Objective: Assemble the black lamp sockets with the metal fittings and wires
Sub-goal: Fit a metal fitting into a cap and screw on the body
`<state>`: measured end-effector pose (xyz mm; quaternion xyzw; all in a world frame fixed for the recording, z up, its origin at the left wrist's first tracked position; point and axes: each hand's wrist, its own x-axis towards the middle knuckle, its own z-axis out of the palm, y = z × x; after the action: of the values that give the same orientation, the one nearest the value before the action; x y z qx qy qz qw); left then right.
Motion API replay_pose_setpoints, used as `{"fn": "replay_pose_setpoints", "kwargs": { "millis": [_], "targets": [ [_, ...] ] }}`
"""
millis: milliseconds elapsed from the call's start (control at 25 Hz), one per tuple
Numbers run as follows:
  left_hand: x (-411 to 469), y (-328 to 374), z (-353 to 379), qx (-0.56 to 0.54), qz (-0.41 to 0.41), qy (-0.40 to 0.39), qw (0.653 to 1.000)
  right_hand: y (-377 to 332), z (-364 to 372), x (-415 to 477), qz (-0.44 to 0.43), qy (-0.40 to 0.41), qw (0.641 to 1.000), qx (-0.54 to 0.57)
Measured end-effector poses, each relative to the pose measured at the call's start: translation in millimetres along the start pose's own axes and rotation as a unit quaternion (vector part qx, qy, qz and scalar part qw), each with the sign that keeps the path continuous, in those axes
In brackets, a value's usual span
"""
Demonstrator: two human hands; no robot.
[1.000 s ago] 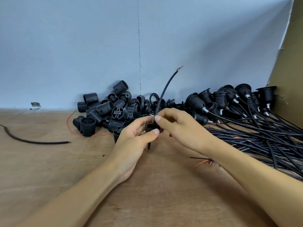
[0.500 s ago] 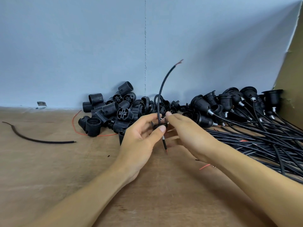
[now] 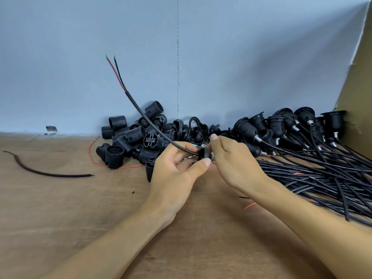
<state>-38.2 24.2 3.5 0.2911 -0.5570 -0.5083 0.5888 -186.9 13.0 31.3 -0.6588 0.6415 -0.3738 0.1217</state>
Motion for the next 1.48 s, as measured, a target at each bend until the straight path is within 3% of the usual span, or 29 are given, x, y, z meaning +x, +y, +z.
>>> {"fn": "replay_pose_setpoints", "kwargs": {
  "millis": [120, 240, 360, 440, 560, 640, 720, 960, 1240, 1480],
  "targets": [
    [4, -2, -9, 0.026, -0.008, 0.046, 0.999, 11, -15, 7, 0.013, 0.020, 0.985, -0.173],
    [5, -4, -14, 0.063, -0.027, 0.069, 0.995, 20, -38, 14, 0.014, 0.051, 0.933, -0.356],
    [2, -8, -10, 0.094, -0.050, 0.032, 0.994, 19, -53, 15, 0.017, 0.029, 0.882, -0.469],
    [1, -9, -9, 0.095, -0.066, 0.023, 0.993, 15, -50, 12, -0.004, 0.021, 0.895, -0.446],
    [2, -8, -9, 0.053, -0.088, 0.026, 0.994, 8, -25, 2, -0.070, 0.009, 0.979, -0.193],
    [1, -8, -9, 0.040, -0.093, 0.030, 0.994, 4, -6, -7, -0.113, -0.022, 0.988, -0.102],
    [1, -8, -9, 0.041, -0.099, 0.033, 0.994, 6, 5, -13, -0.119, -0.035, 0.989, -0.082],
    [1, -7, -8, 0.046, -0.111, 0.031, 0.992, 9, -6, -3, -0.150, -0.015, 0.958, -0.242],
    [4, -7, -13, 0.031, -0.112, 0.072, 0.991, 23, -26, 9, -0.135, -0.053, 0.948, -0.283],
    [-1, -8, -10, 0.235, -0.110, 0.020, 0.965, 35, -43, 17, -0.120, -0.057, 0.924, -0.360]
  ]
}}
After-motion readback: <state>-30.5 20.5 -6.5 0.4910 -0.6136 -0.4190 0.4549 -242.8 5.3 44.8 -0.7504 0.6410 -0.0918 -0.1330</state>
